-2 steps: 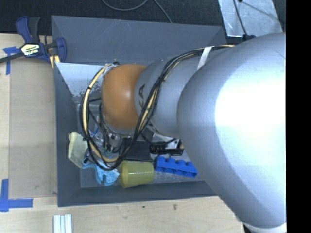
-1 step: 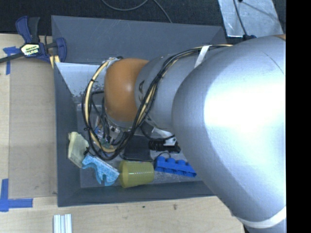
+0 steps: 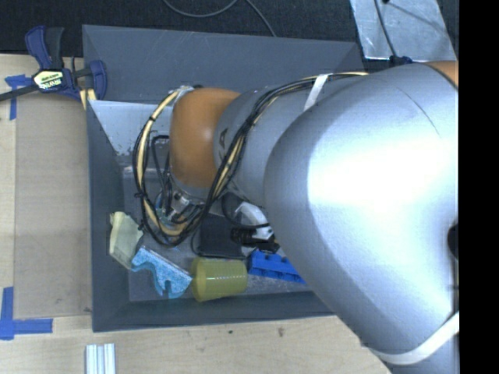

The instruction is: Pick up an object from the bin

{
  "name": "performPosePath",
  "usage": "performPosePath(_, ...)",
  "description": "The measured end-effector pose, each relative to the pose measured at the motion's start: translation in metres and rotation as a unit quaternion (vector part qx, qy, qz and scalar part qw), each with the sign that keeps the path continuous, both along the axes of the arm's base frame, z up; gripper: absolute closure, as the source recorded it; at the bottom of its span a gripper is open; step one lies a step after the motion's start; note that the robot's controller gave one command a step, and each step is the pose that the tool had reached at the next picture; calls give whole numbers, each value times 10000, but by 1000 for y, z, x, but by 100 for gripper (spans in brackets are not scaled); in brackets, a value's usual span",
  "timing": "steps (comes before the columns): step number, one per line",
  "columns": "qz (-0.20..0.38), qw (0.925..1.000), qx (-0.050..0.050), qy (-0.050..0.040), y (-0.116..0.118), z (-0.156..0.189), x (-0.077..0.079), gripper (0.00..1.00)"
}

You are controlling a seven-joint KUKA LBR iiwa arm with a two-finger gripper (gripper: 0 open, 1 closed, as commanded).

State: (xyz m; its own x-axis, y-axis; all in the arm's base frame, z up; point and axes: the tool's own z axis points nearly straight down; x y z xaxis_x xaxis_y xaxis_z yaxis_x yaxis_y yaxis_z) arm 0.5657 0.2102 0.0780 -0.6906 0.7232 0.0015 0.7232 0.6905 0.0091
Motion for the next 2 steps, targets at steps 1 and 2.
performPosePath(1,-518,9987,8,0,0,-1,2,100)
performPosePath(2,-746,9972,13,-2,0,-1,2,100)
